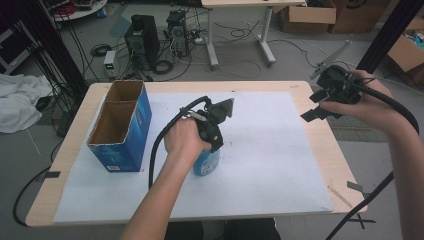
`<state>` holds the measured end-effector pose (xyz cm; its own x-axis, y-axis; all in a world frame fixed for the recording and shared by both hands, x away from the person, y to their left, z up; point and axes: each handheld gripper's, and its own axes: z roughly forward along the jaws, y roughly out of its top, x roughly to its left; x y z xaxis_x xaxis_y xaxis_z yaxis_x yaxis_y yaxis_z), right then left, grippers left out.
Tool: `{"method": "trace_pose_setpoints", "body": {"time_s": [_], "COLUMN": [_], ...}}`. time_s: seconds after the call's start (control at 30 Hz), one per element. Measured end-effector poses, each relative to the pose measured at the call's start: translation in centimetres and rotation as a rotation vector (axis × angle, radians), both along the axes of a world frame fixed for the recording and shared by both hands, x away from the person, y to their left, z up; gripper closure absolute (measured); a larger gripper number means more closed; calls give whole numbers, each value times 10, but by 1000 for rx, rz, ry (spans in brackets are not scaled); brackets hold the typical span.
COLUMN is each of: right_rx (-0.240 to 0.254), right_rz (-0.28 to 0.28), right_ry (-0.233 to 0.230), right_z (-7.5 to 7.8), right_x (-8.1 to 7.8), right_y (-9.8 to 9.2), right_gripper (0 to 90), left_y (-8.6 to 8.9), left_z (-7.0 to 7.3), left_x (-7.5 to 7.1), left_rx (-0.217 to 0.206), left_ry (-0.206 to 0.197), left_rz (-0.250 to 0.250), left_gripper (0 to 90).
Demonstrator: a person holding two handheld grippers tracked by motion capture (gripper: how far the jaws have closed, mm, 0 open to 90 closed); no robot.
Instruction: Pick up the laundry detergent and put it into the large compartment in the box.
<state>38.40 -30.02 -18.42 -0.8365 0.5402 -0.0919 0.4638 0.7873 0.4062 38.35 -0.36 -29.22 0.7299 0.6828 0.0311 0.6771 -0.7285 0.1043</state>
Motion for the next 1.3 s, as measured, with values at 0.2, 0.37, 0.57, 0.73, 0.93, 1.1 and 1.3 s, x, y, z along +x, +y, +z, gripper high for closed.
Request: {"method": "trace_pose_setpoints", "body": {"time_s": [0.2, 0.37, 0.57, 0.73, 0.93, 1.1, 1.3], "right_rx": [-5, -6, -5, -5, -5, -4, -5], "right_rz": [-2, -3, 2, 5, 2, 0, 4], "right_ry": [2, 4, 2, 3, 6, 6, 8], "right_z": [0, 1, 1, 1, 0, -1, 0], "right_x": [1, 2, 4, 5, 6, 7, 9], "right_y": [2, 3, 6, 8, 9, 10, 12], "right_gripper": [257, 260, 260, 260, 260, 260, 260], "left_y": [4, 9, 12, 11, 16, 21, 27], "left_z": [2, 10, 26, 42, 63, 81, 101], "left_x": [1, 3, 4, 4, 5, 5, 4], "left_rx": [11, 11, -1, 1, 8, -7, -8], "left_ry": [-2, 10, 27, 17, 7, -6, -13], "left_rz": [-1, 2, -7, -18, -18, -5, 5], "left_gripper": [379, 379, 379, 379, 379, 379, 380]}}
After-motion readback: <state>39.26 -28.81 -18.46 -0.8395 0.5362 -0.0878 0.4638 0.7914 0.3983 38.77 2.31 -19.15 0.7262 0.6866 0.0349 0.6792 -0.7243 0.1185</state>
